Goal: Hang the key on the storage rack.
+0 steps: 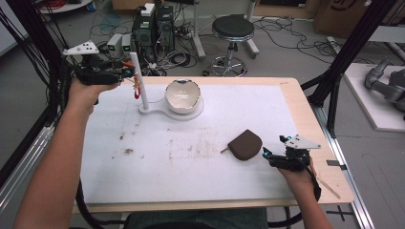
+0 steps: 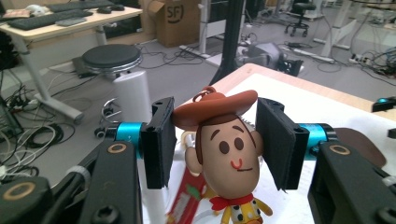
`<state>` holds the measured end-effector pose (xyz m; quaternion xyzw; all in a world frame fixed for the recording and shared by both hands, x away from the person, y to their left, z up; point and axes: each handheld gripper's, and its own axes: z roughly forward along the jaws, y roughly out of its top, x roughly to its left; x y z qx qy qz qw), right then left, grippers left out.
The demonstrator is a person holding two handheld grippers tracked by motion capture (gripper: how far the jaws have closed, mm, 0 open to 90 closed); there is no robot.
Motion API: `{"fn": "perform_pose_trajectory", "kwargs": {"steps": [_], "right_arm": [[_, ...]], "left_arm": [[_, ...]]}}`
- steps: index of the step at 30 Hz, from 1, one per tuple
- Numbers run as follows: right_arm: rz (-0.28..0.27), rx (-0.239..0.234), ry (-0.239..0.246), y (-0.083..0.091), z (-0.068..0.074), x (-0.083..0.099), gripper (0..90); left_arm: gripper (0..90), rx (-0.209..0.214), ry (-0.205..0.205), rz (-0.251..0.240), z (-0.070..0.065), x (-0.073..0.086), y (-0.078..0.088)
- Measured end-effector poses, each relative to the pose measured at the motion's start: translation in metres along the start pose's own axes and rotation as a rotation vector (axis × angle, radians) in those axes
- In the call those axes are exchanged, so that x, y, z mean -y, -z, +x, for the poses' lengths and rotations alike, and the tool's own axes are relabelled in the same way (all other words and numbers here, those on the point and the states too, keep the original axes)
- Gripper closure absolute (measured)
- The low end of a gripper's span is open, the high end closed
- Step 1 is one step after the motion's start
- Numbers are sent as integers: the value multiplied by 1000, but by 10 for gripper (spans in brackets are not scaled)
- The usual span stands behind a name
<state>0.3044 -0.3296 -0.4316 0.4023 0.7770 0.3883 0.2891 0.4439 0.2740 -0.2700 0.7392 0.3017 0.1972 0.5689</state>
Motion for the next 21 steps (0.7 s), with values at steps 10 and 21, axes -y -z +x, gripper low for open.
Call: {"fn": "perform_pose_trajectory", "kwargs": {"steps": [10,21], "right_arm": [[4,-3,-2,-1,0,0,206],[6,1,-5,0,0,0,206]], "left_arm": [[488,-41,23,12,9,7,1],[486,-56,30,25,12,9,-5]]}}
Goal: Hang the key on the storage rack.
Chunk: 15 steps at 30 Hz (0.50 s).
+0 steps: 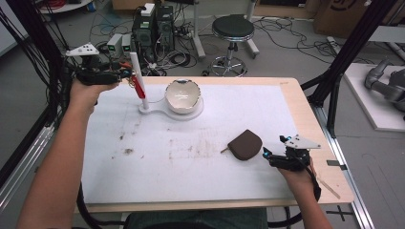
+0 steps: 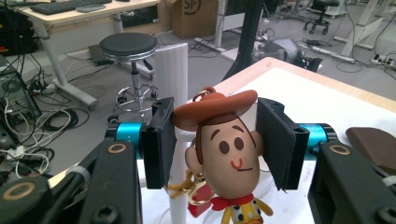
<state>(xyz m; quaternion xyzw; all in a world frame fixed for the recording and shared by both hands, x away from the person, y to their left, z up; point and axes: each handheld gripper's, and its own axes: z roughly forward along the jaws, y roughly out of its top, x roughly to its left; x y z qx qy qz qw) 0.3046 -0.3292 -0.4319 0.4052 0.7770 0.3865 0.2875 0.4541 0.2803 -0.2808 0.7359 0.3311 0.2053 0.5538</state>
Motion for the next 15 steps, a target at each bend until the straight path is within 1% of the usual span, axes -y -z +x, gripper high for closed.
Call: {"fn": "perform_pose_trajectory", "kwargs": {"steps": [1,2,4,5,7,10,15], "right_arm": [[0,0,0,0,0,0,206],[-1,0,0,0,0,0,206],[-1,0,1,0,-1,0,206],[-1,0,1,0,-1,0,206],[-4,0,1,0,-1,0,206],[-6,-2,2,0,0,0,206],[-8,-5,5,0,0,-1,206]], "left_arm": [[486,-3,-3,3,0,0,0],[484,-17,-6,7,0,0,-1],[476,-59,-23,27,-1,0,-1],[465,-65,-18,20,-1,-1,-1],[407,-73,-16,12,-2,-2,0],[370,-64,-19,7,-4,-3,2],[348,-35,-31,-5,-12,-4,4]]}}
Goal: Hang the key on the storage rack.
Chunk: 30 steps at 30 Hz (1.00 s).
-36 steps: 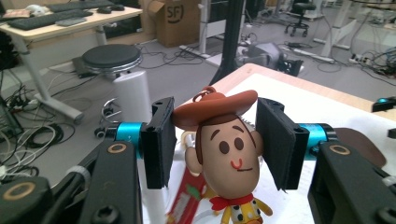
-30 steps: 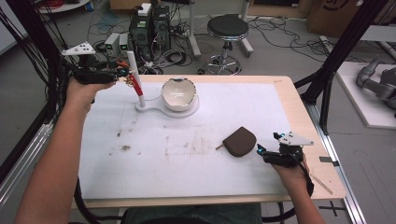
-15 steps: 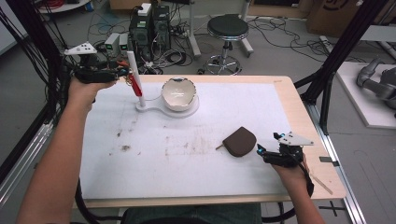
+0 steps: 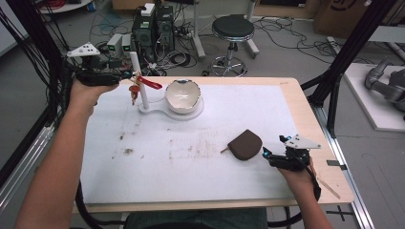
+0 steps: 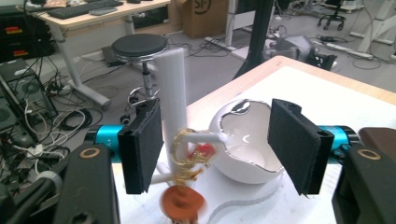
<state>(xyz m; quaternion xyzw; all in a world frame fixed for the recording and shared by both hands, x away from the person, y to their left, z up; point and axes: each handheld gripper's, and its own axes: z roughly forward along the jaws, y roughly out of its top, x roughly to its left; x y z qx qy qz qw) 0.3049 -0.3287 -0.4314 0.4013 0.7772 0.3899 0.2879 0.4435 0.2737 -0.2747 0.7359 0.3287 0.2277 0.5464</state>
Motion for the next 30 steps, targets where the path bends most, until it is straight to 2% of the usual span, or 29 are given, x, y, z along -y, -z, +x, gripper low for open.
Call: {"fn": "perform_pose_trajectory", "kwargs": {"steps": [7,14,20,22,25,30], "right_arm": [[-9,-9,8,-4,2,-4,206],[-12,-29,26,-13,5,-11,206],[-9,-27,26,-14,5,-12,206],[-11,-26,23,-13,4,-11,206],[-11,-26,21,-13,4,-11,206],[-14,-24,18,-13,3,-11,206]], "left_arm": [[298,47,-2,7,-12,7,3],[258,89,2,17,-24,22,7],[228,119,20,26,-29,34,10],[217,134,23,52,-30,36,11],[199,132,17,32,-35,41,14],[193,138,6,37,-44,52,18]]}}
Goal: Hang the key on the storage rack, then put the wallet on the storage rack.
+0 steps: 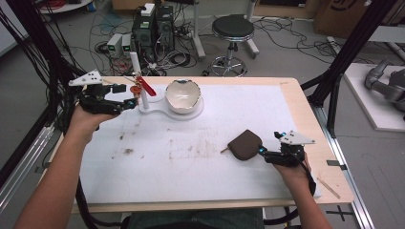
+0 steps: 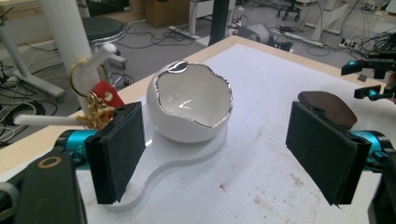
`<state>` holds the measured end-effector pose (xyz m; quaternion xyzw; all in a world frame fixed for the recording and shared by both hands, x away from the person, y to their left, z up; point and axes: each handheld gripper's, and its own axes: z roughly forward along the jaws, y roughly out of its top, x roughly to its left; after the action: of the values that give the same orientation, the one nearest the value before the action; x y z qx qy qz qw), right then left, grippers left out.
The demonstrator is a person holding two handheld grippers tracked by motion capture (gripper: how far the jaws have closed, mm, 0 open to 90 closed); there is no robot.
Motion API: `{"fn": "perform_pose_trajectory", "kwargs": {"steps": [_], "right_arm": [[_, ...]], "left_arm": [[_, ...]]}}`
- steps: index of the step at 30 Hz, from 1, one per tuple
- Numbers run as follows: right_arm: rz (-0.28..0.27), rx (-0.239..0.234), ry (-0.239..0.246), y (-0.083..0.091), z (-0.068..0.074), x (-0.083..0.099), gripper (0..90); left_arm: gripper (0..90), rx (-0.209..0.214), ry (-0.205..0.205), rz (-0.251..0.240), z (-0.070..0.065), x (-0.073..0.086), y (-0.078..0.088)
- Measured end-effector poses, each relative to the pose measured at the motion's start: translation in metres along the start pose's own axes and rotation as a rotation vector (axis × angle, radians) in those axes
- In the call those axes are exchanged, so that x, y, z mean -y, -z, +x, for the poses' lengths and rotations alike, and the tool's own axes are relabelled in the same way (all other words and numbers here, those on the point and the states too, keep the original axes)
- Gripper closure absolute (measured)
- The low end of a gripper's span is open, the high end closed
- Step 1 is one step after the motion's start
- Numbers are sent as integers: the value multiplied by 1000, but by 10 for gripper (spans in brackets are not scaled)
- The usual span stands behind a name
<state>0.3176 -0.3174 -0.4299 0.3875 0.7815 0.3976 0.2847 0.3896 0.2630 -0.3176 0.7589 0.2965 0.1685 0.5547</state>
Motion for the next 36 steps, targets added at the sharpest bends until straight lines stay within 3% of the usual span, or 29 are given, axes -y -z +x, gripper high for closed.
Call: {"fn": "perform_pose_trajectory", "kwargs": {"steps": [12,19,26,36], "right_arm": [[1,-2,-4,0,-2,1,206],[1,3,-6,3,-3,4,206],[4,8,-5,8,-4,7,206],[1,12,-6,9,-5,7,206]], "left_arm": [[180,36,21,18,-19,33,-7],[171,21,50,33,-18,58,-13],[169,24,73,43,-19,71,-18],[169,42,68,73,-25,79,-24]]}}
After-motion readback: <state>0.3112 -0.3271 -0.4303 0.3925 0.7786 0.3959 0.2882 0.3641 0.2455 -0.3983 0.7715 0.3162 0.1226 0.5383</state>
